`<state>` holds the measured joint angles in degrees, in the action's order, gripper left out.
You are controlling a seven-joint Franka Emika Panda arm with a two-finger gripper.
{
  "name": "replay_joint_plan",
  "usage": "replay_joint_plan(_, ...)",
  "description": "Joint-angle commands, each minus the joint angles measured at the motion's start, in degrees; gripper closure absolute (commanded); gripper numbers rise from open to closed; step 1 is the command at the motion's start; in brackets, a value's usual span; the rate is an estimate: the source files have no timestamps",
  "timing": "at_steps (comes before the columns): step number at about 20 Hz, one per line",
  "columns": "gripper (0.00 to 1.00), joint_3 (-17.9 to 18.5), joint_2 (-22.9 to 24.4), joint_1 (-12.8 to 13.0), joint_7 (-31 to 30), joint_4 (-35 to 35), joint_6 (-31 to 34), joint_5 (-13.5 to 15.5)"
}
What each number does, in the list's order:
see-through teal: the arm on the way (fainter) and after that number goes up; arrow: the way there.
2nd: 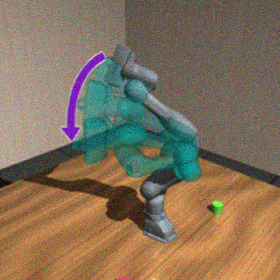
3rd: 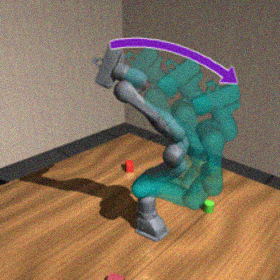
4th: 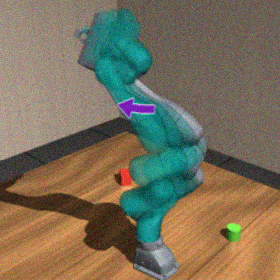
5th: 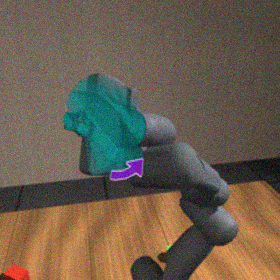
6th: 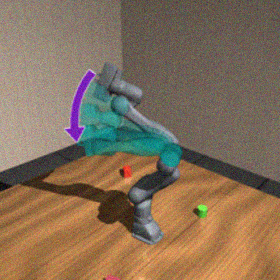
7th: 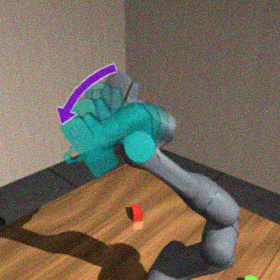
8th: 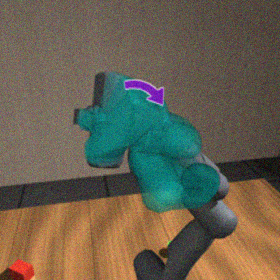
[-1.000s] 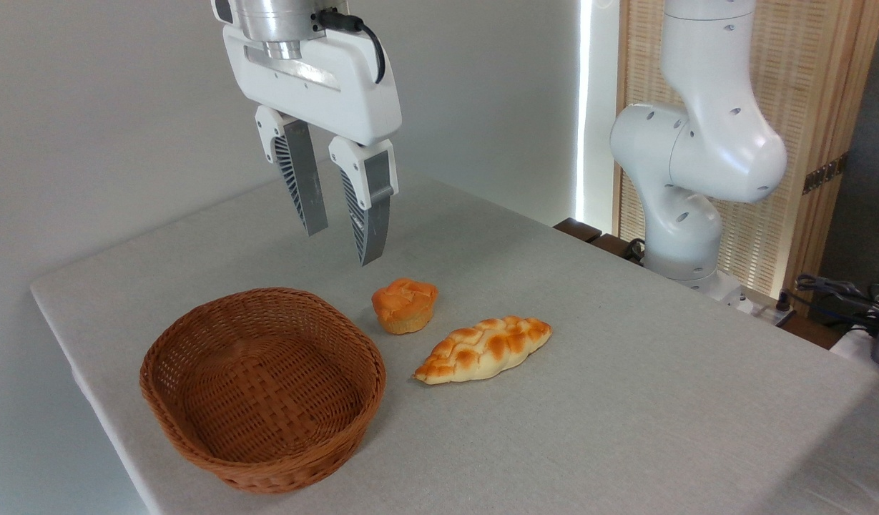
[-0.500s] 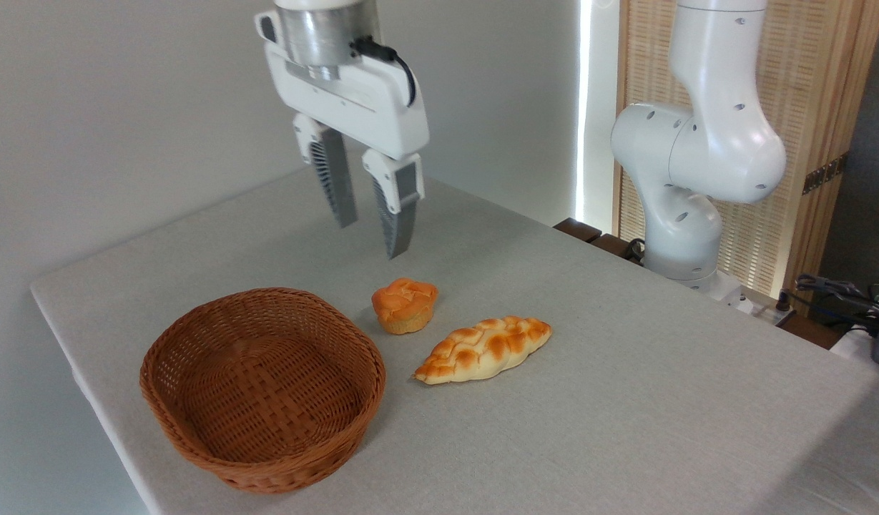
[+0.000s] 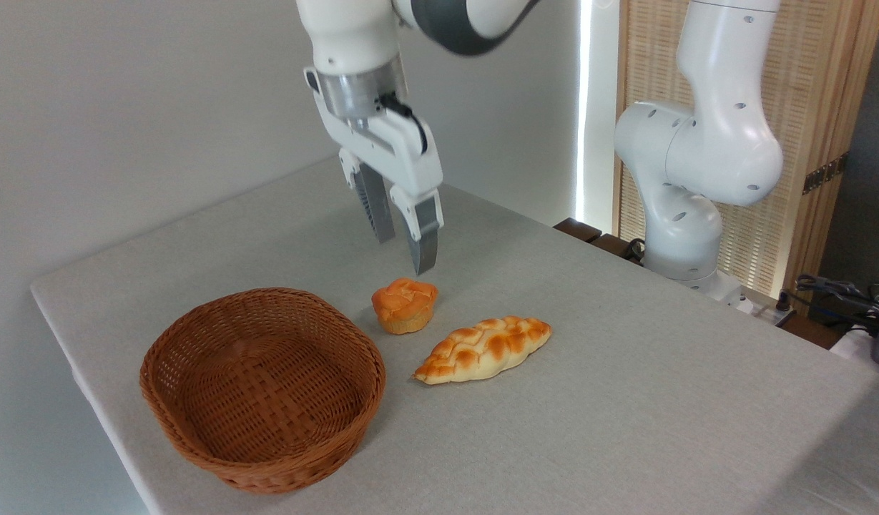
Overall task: Put bread into the basket
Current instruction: 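Lower the open gripper down onto the small round orange bun, then close the gripper fingers around the small round bun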
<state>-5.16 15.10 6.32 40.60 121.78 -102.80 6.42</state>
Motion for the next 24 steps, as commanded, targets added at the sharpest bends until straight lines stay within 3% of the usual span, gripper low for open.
replay_joint_plan(1, 0.0, -2.0, 0.1, 0.5, 2.5, 5.6, -7.5, 0.8)
replay_joint_plan(9, 0.0, -3.5, -1.7, 0.4, 2.4, 7.6, -11.8, 1.1)
replay_joint_plan(24, 0.0, -4.2, -2.7, 0.5, 2.6, 8.8, -12.3, 2.1)
